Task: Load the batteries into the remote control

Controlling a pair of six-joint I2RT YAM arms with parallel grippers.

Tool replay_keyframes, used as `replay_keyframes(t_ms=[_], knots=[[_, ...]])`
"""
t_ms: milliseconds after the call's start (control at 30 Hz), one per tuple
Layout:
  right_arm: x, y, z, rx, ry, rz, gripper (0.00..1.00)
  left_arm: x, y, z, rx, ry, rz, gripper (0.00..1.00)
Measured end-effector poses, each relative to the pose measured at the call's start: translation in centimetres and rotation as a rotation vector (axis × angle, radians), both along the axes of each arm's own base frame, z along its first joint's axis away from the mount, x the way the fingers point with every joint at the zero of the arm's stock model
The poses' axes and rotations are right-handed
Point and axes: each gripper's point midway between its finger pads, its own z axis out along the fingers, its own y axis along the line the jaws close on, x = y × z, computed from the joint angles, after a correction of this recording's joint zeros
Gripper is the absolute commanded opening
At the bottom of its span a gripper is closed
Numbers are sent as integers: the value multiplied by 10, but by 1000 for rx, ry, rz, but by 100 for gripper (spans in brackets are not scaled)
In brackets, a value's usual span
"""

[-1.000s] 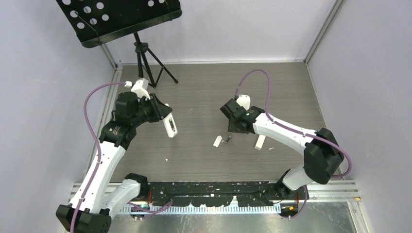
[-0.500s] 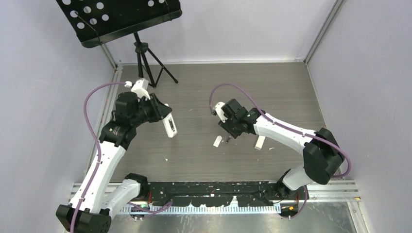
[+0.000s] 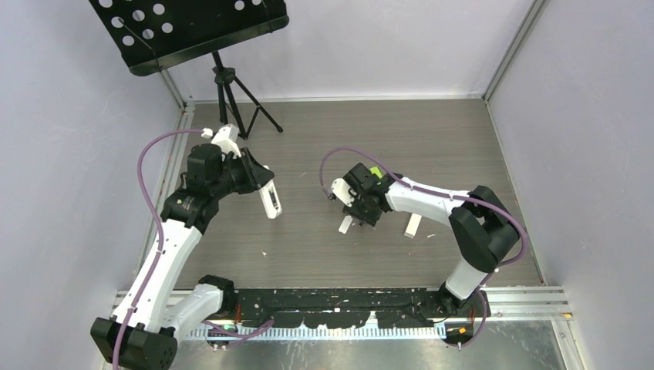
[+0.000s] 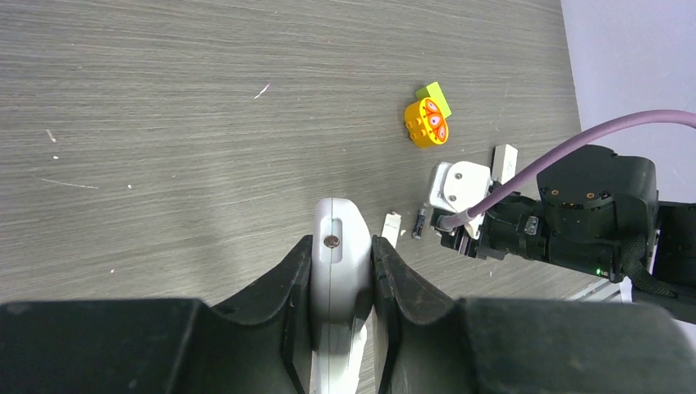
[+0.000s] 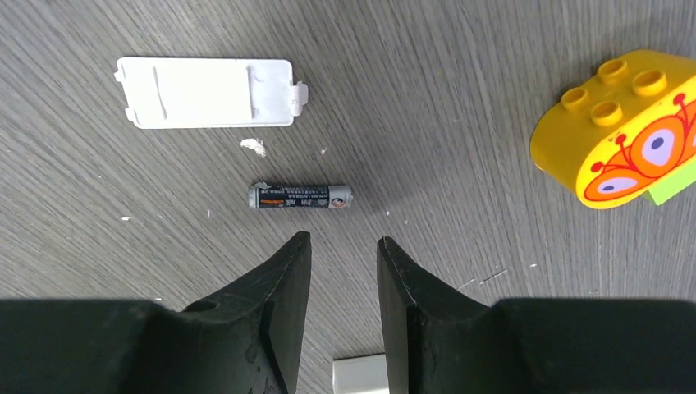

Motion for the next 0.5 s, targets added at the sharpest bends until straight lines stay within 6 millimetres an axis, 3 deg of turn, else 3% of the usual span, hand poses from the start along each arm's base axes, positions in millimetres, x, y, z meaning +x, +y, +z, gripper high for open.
replay_keyframes(t_ms=[500], knots=[[-3,15,-13,2,17,76,49,0,-1,-1,0,4,-5,0]])
